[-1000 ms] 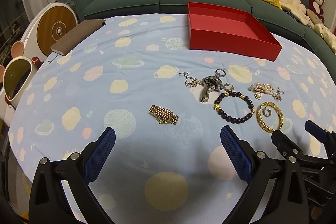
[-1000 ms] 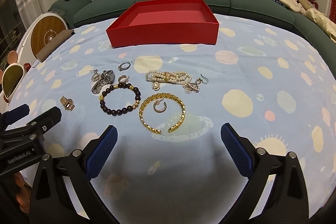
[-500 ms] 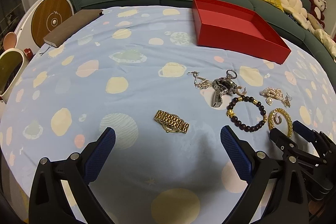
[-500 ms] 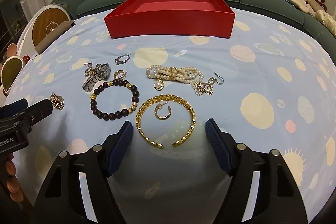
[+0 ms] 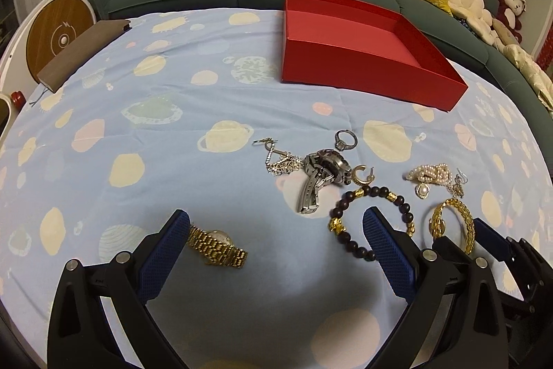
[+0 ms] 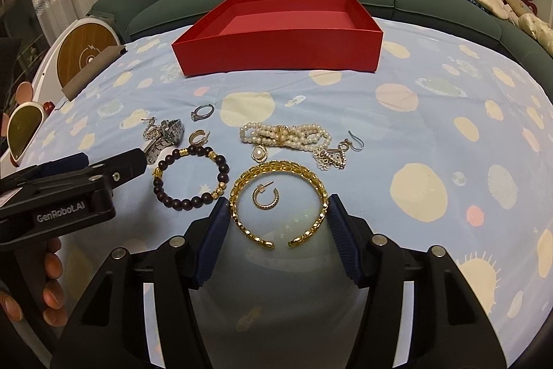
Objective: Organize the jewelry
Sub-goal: 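Move the right tool to the gold cuff bangle while the left tool approaches the silver watch, then grasp and lift the gold cuff with the right tool while the left tool grasps the silver watch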
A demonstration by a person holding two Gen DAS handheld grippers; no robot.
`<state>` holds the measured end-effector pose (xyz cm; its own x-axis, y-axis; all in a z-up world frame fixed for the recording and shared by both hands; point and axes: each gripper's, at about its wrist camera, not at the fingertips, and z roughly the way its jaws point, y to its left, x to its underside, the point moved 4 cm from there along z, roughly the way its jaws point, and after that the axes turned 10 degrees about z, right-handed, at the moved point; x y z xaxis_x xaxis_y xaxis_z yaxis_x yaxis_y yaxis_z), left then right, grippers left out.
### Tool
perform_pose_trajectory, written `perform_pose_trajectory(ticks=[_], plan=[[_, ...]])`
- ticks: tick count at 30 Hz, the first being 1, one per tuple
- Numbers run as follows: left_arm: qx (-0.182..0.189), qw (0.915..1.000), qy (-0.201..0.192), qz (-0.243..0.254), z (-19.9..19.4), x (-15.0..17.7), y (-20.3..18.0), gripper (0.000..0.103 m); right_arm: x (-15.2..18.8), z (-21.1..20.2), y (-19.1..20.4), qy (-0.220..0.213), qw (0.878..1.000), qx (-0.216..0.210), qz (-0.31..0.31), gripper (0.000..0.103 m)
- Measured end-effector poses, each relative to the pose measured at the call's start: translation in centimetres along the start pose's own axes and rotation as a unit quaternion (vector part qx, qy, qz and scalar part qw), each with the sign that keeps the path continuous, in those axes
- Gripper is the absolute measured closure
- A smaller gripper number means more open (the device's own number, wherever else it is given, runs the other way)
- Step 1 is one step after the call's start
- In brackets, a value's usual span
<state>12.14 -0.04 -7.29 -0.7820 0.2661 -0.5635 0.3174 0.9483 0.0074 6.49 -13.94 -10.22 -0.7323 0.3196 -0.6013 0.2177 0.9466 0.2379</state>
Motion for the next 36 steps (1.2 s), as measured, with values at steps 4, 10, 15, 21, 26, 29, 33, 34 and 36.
perform_pose_trajectory(ticks=[4, 10, 15, 21, 26, 29, 33, 34, 36], plan=[[-0.001, 0.9999, 0.002, -0.011, 1.1, -1.0, -0.5, 0.005, 0.0, -0.3, -0.5, 0.002, 1.0, -0.003, 0.007, 0.047], [0.006, 0.9996, 0.012, -0.025, 2.6, -1.5, -1.2, 0.014, 0.2, -0.4, -1.4, 0.008, 1.0, -0.004, 0.013, 0.047], [-0.011, 0.9999, 0.005, -0.009, 2.9, -1.8, -1.8, 0.032, 0.3, -0.6, -1.9, 0.01, 1.0, -0.006, 0.016, 0.047], [-0.002, 1.0, -0.001, -0.001, 2.7, -2.1, -1.9, 0.069, 0.2, -0.9, -2.0, 0.007, 1.0, -0.009, 0.016, 0.047], [0.014, 0.9999, -0.001, 0.002, 2.4, -1.8, -1.9, 0.088, 0.1, -1.1, -2.0, 0.005, 1.0, -0.008, 0.016, 0.047], [0.039, 0.9992, 0.001, -0.009, 1.9, -1.6, -1.6, 0.088, -0.1, -1.5, -1.9, 0.002, 1.0, -0.009, 0.015, 0.047], [0.063, 0.9979, -0.01, -0.01, 0.3, -1.2, -1.3, 0.088, -0.3, -2.2, -1.6, -0.004, 1.0, -0.013, 0.014, 0.047], [0.067, 0.9976, -0.015, -0.008, -0.2, -1.2, -1.2, 0.088, -0.3, -2.4, -1.6, -0.006, 1.0, -0.014, 0.014, 0.047], [0.079, 0.9966, -0.024, -0.005, -1.2, -1.0, -1.1, 0.088, -0.4, -2.8, -1.3, -0.009, 1.0, -0.016, 0.013, 0.047]])
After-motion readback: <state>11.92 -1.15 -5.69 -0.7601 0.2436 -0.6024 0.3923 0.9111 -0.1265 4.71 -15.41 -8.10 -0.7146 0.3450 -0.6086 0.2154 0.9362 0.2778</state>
